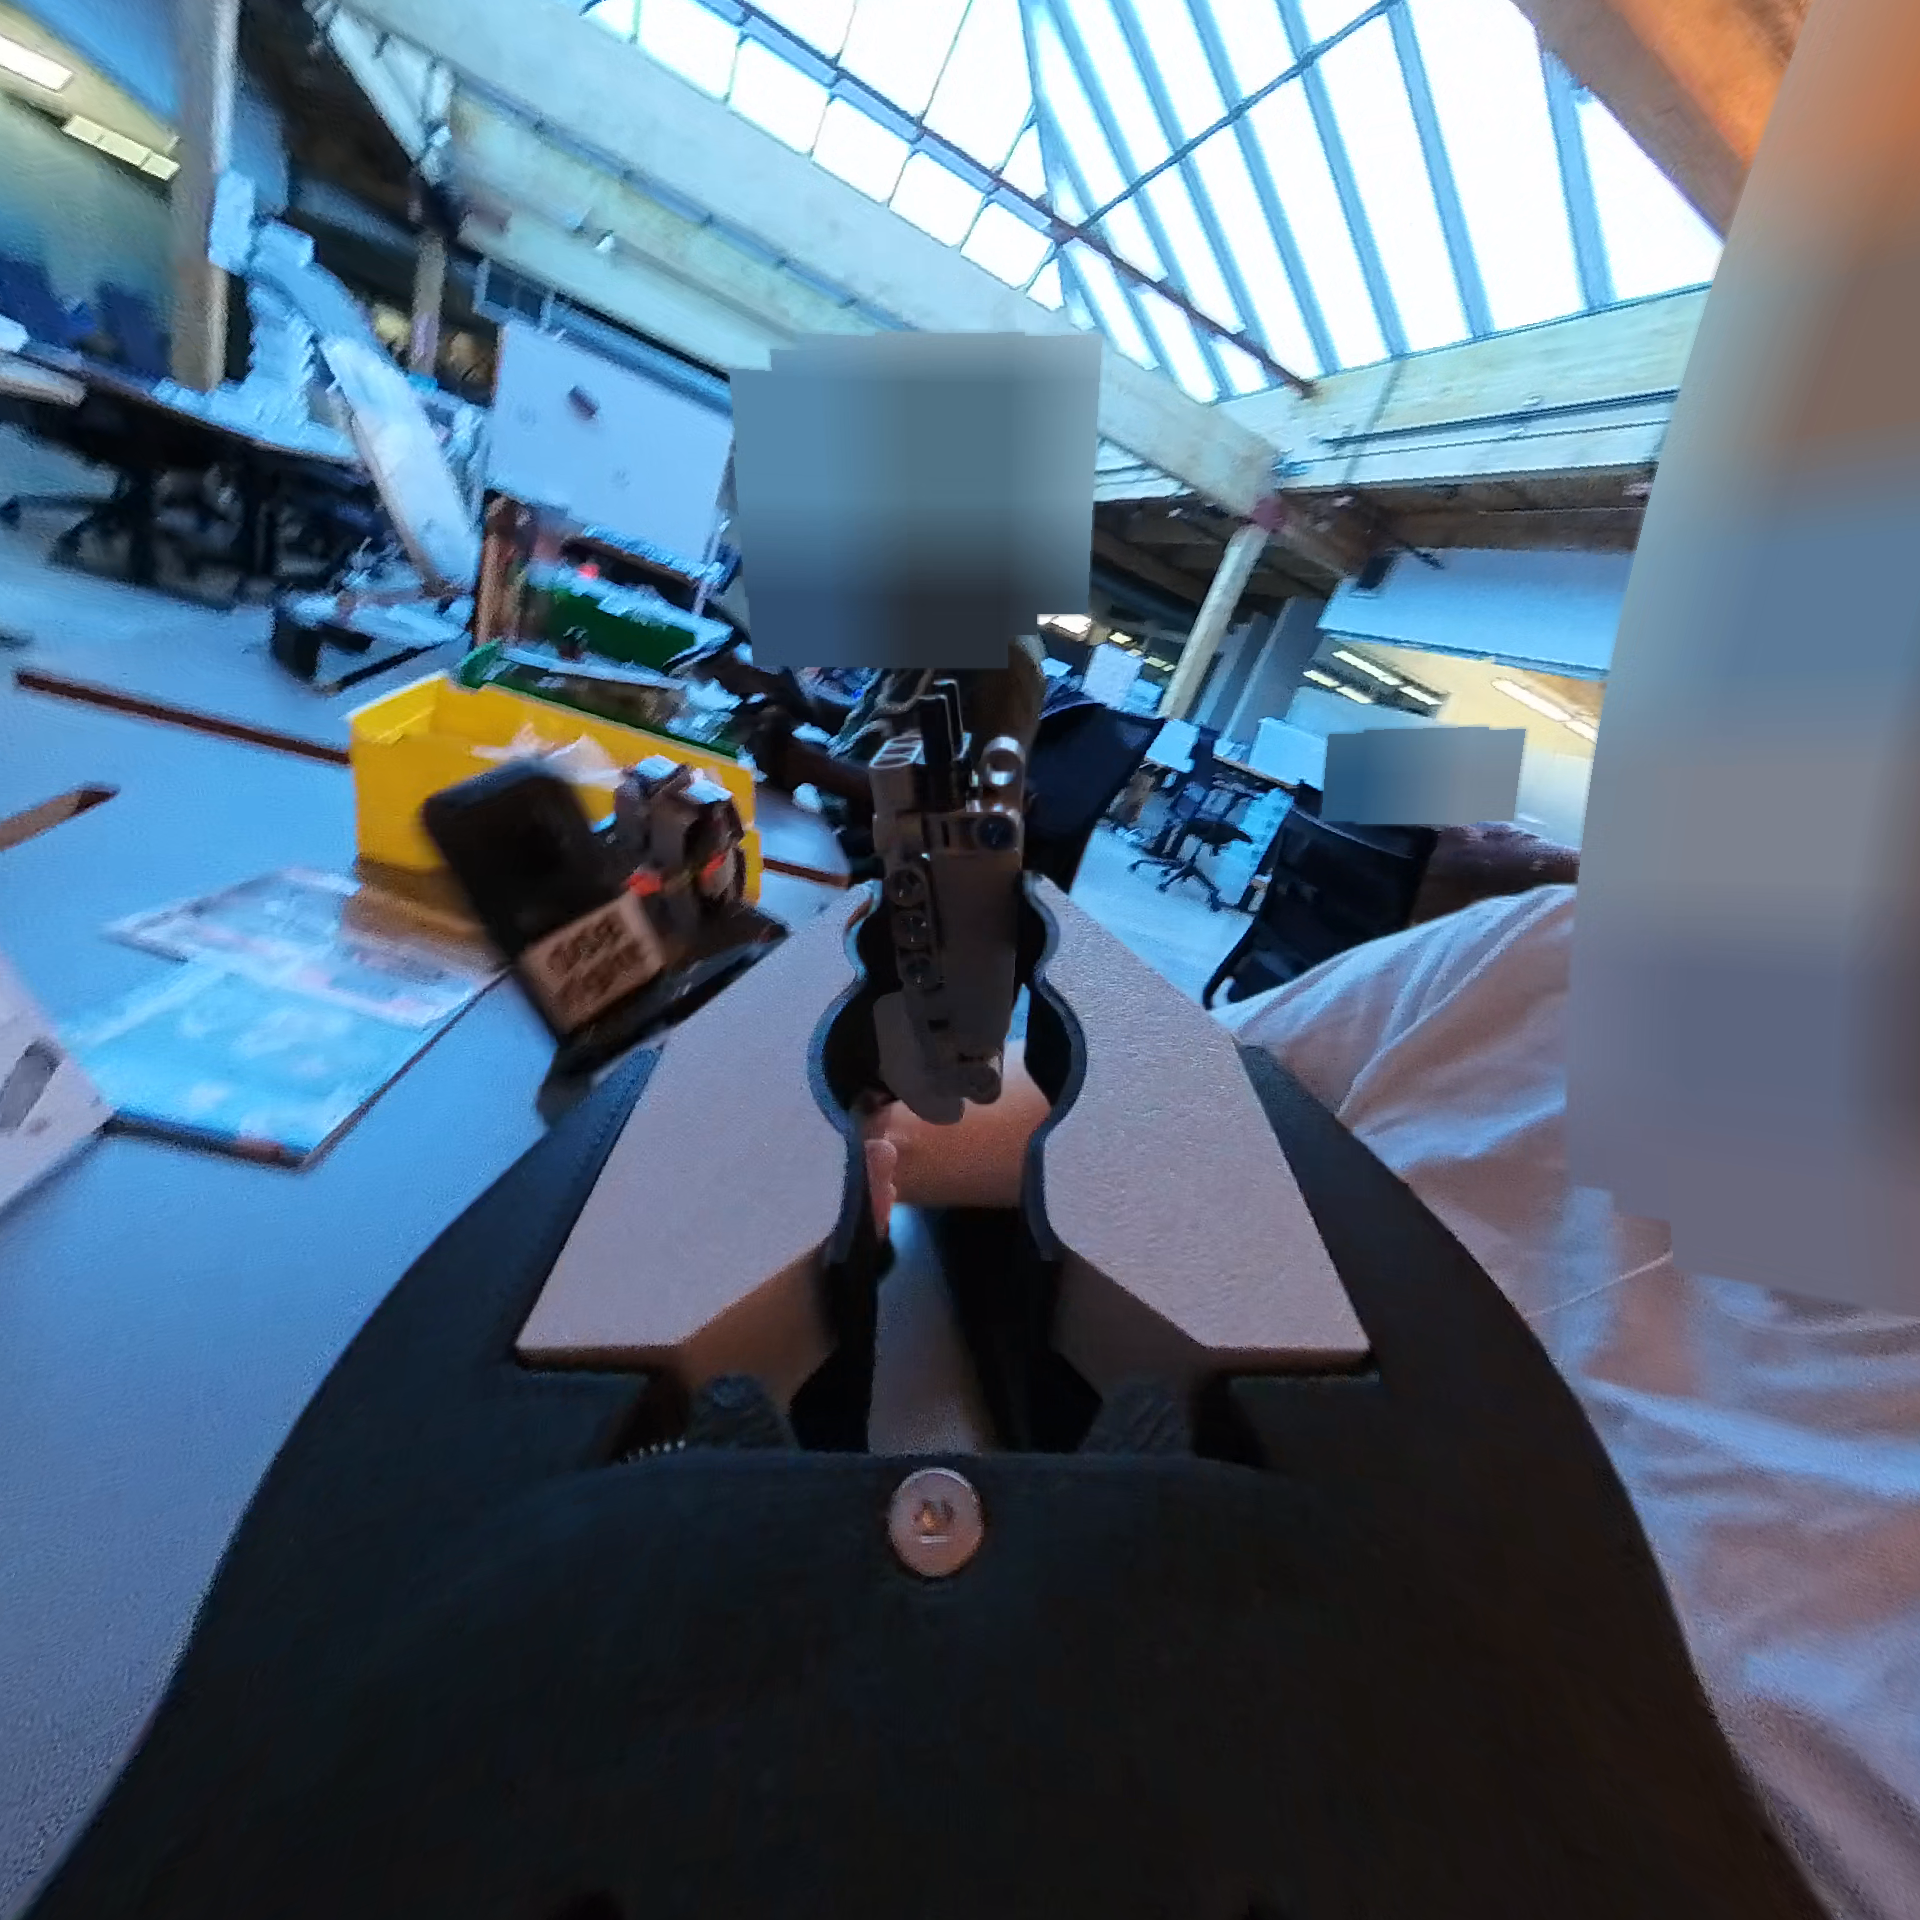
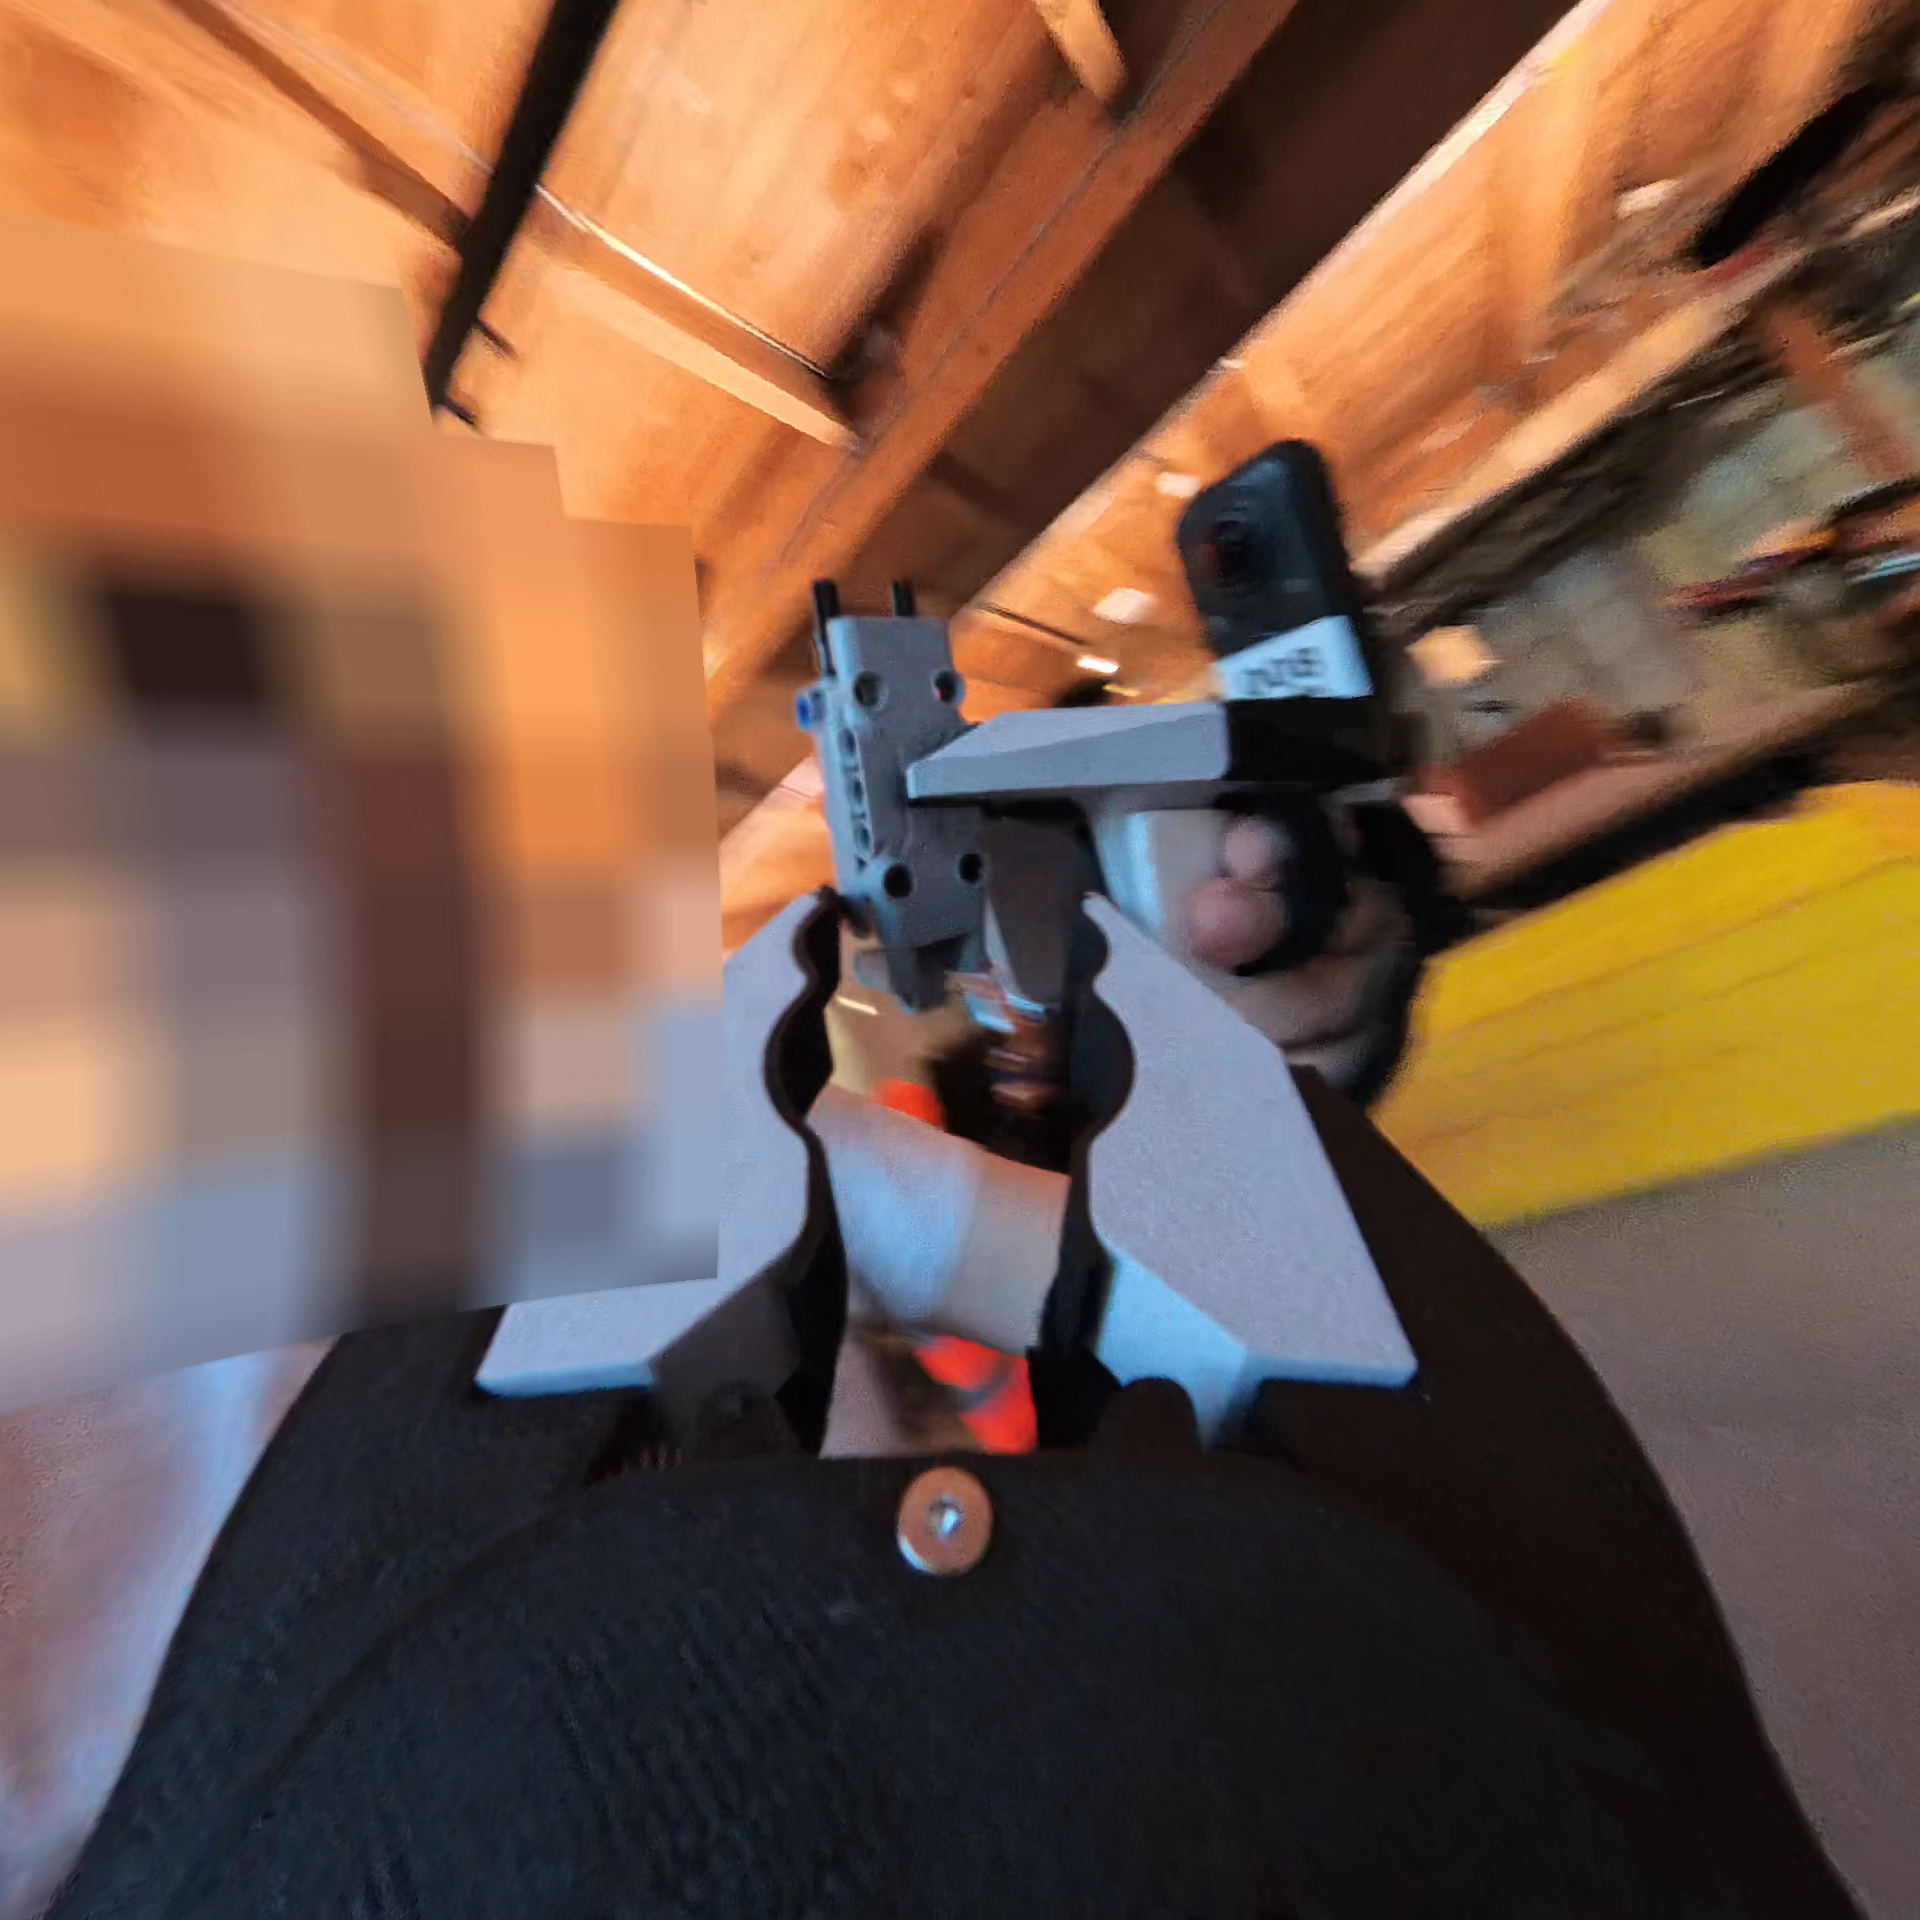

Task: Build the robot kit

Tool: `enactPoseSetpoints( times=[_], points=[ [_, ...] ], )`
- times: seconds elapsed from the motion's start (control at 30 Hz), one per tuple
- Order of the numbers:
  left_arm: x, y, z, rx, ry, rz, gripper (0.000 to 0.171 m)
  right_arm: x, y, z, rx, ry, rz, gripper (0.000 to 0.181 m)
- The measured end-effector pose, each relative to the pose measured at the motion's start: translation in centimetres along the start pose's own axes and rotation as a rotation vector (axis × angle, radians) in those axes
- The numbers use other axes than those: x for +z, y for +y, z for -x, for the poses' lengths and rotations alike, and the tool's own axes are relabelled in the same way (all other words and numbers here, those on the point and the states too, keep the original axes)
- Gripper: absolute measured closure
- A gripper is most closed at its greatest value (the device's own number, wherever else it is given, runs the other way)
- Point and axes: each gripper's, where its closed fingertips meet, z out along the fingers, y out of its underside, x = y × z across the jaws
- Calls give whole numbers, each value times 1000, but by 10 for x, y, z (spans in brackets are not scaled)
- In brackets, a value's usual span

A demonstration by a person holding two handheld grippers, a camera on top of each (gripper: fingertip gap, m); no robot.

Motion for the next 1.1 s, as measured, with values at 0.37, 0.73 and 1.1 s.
enactPoseSetpoints(
  times=[0.37, 0.73, 1.1],
  points=[
    [-9, 43, 42, -352, -207, 187, 151, -23, 1, -17, -1433, 724, 650, 78],
    [-4, 57, 44, -350, -204, 247, 151, -35, 12, -34, -1352, 776, 759, 90],
    [3, 55, 26, -319, -109, 258, 151, -24, 18, -27, -1467, 729, 742, 91]
  ],
)
